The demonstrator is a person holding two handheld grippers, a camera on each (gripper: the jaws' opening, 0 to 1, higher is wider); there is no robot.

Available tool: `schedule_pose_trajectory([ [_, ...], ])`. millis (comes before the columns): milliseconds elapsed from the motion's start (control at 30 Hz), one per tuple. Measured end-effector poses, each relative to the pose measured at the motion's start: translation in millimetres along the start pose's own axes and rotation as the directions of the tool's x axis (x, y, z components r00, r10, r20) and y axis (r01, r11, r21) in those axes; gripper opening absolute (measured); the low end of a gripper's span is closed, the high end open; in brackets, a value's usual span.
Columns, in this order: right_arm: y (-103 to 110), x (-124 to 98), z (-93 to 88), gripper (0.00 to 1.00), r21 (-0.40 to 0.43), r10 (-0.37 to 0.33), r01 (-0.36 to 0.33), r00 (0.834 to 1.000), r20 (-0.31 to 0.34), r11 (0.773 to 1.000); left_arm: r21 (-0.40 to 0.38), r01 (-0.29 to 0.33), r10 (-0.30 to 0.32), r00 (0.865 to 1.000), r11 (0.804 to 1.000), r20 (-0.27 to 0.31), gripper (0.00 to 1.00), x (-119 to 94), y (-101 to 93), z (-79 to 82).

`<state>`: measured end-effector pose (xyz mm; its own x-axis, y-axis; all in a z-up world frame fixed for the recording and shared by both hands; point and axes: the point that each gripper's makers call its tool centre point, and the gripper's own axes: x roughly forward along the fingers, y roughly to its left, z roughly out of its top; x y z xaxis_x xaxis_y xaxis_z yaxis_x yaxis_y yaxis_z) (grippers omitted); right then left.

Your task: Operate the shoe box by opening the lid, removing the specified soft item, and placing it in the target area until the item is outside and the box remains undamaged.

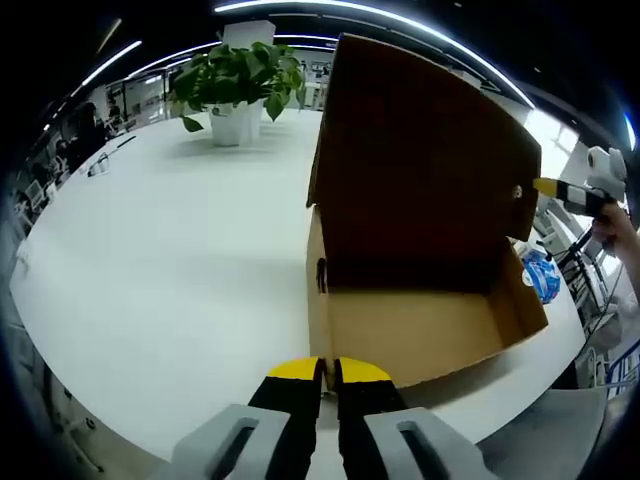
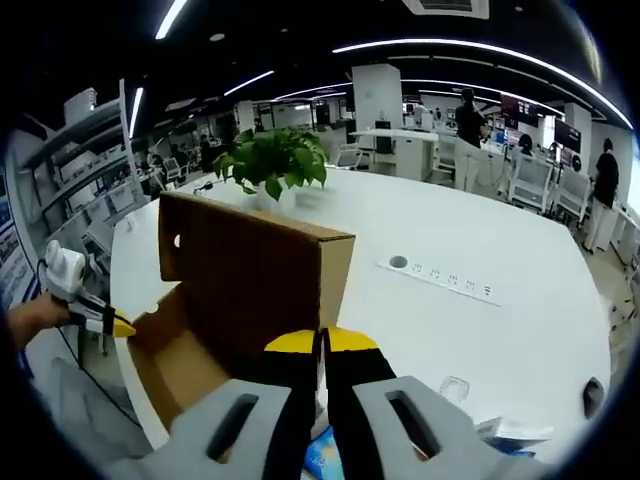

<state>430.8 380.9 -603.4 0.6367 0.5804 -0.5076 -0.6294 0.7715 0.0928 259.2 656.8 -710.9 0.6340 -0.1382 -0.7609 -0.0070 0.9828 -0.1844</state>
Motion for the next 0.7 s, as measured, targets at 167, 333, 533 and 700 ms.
schedule_pose_trajectory([
  [167,5,-6,-3.1,0.0,0.006,-0.003,0.003,1.0,0.018,1.0,-0.001,0.0,0.0,1.0,1.0,0.004,0.04,-1,-0.3,0.0],
  [333,11,-12,-6.4,0.0,-0.006,-0.01,0.01,1.0,0.028,1.0,-0.004,0.001,-0.001,1.0,1.0,0.007,0.04,-1,0.0,0.3],
  [533,16,-19,-12.3,0.0,-0.019,-0.017,0.018,0.999,0.039,1.0,-0.005,0.001,-0.001,1.0,1.0,0.008,0.05,-1,0.0,0.6],
  [700,23,-27,-20.5,0.0,-0.004,-0.01,0.01,0.999,0.047,1.0,-0.018,0.004,-0.004,1.0,1.0,0.016,0.05,-1,0.2,0.7],
])
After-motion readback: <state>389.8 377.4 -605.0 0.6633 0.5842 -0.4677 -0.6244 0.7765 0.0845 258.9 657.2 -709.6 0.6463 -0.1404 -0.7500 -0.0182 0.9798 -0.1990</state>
